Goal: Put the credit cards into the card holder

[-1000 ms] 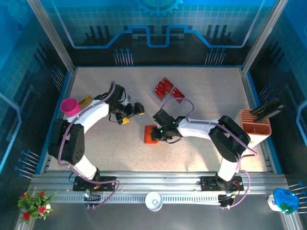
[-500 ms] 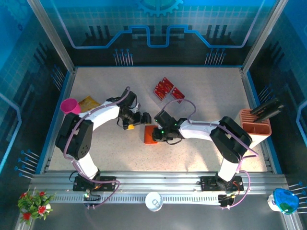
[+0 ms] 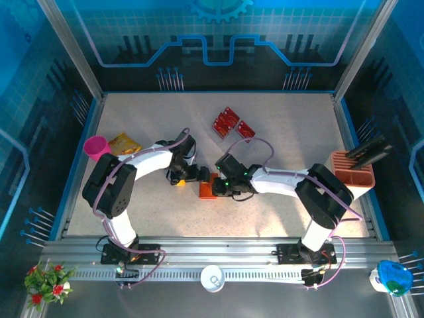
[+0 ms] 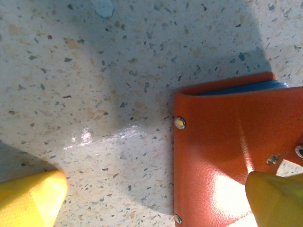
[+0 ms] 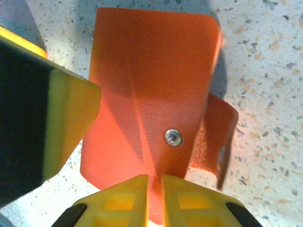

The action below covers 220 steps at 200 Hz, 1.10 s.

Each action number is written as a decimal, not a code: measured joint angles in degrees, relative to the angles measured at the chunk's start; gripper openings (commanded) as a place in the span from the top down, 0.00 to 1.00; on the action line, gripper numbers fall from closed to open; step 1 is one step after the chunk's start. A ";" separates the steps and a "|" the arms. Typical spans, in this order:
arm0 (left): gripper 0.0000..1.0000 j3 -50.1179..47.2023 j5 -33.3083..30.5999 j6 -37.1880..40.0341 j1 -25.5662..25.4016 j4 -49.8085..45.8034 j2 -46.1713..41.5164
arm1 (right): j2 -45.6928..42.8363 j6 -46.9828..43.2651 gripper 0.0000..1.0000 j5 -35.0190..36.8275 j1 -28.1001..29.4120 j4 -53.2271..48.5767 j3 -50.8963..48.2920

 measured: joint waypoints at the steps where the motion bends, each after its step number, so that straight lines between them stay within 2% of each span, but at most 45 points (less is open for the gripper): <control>1: 0.01 0.00 -0.04 0.02 0.00 0.00 0.00 | -0.07 0.02 0.84 -0.02 0.00 0.00 -0.02; 105: 0.01 0.42 -1.55 0.76 -0.85 -0.83 0.00 | 1.64 0.39 0.90 -0.55 -0.02 0.48 -0.09; 161: 0.01 2.89 -5.97 0.76 -1.51 -7.08 0.00 | 1.66 0.81 0.91 -0.98 -0.15 1.11 -0.31; 220: 0.01 3.89 -7.13 0.79 -3.06 -7.52 0.00 | 1.66 0.83 0.92 -1.36 -0.37 1.53 -0.50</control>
